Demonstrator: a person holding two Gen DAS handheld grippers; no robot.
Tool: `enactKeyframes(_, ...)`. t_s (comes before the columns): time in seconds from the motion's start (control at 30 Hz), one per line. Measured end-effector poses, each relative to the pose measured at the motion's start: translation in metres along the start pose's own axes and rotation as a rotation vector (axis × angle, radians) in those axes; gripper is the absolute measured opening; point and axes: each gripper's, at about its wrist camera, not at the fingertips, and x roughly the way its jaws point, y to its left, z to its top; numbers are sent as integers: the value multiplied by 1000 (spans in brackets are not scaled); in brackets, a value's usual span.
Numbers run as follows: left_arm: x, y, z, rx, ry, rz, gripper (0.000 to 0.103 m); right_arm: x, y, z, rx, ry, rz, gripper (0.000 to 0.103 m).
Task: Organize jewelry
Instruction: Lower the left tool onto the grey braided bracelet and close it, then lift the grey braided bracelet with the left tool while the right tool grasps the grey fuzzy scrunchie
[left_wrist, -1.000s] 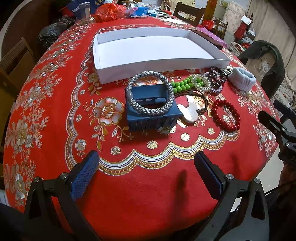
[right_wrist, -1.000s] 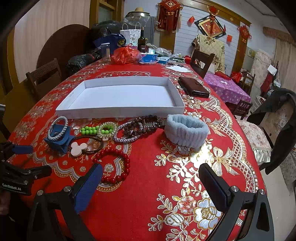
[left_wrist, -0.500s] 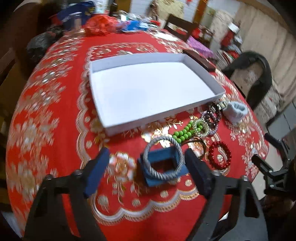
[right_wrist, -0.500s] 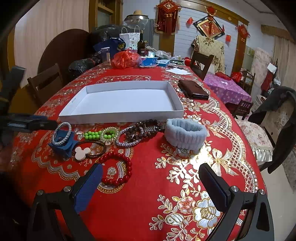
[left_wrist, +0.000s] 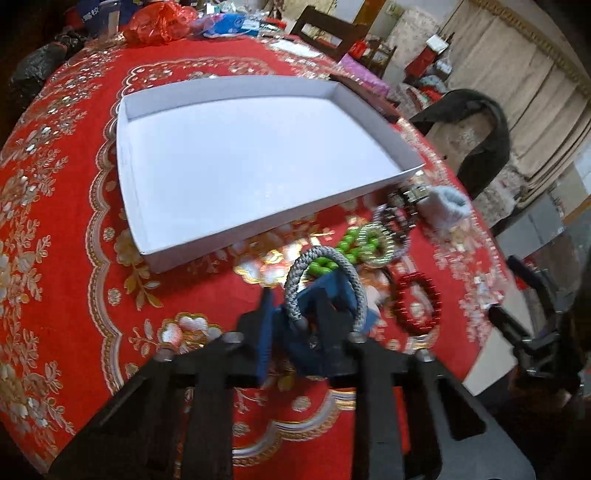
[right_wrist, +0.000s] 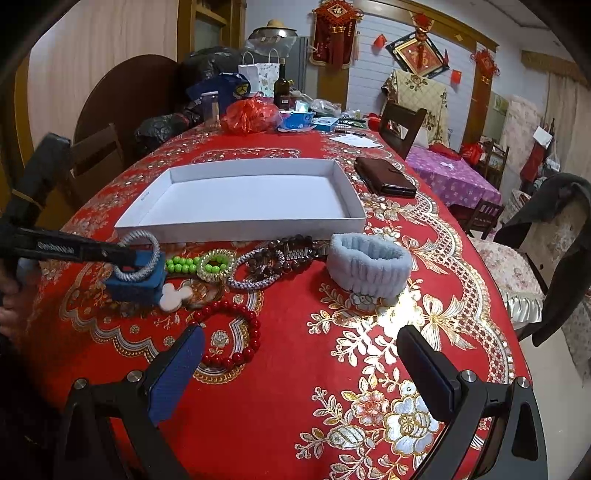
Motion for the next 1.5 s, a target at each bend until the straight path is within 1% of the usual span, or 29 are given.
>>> enactKeyframes(0.1, -8, -6, 2, 16, -39, 10, 9, 3, -2, -1, 5, 9, -8, 103)
enactKeyframes(0.17, -12, -5, 3, 11, -52, 18, 8, 5, -3, -1, 11, 14, -10, 102)
enactKeyframes(0.27, -17, -1, 4, -11, -60, 0, 7, 5, -3, -2, 10, 15, -11, 102)
enactKeyframes(0.33, -20, -2, 3, -7, -58, -20, 6, 8, -4, -2, 12, 23, -13, 102)
enactKeyframes(0.4, -16, -4, 2, 2, -49, -3, 7, 11, -6, -2, 18, 33, -13, 102)
enactKeyframes(0.47, -9, -2, -1, -8, -17, 39, 8, 12, -6, -3, 21, 38, -15, 102)
enactKeyframes(0.53, -6, 2, -3, -20, -7, 65, 10, 12, -6, -3, 20, 38, -16, 102)
enactKeyframes(0.63, -6, 3, -5, -23, -6, 77, 11, 12, -5, -4, 20, 39, -16, 103)
enactKeyframes(0.8, 1, 2, -8, -12, 4, 105, 17, 11, -4, -5, 17, 39, -15, 102)
enactKeyframes(1.03, 1, -1, -8, 12, -2, 122, 18, 12, -6, -5, 27, 39, -13, 102)
enactKeyframes(1.13, 2, -1, -7, 7, 0, 128, 18, 12, -5, -4, 24, 38, -15, 102)
enactKeyframes(1.23, 1, 3, -6, -13, -4, 120, 22, 12, -5, -4, 23, 38, -14, 102)
enactKeyframes(1.3, 1, 4, -5, -24, -3, 120, 29, 12, -5, -4, 23, 39, -15, 102)
enactKeyframes(1.33, 0, 4, -6, -27, -7, 120, 29, 12, -5, -5, 22, 39, -15, 102)
enactKeyframes(1.43, -2, 3, -6, -20, -19, 118, 29, 12, -4, -5, 23, 39, -17, 102)
enactKeyframes(1.47, -3, 2, -6, -13, -22, 120, 28, 12, -5, -5, 24, 38, -17, 103)
enactKeyframes(1.5, -4, 0, -6, 2, -33, 122, 17, 12, -5, -5, 25, 38, -18, 102)
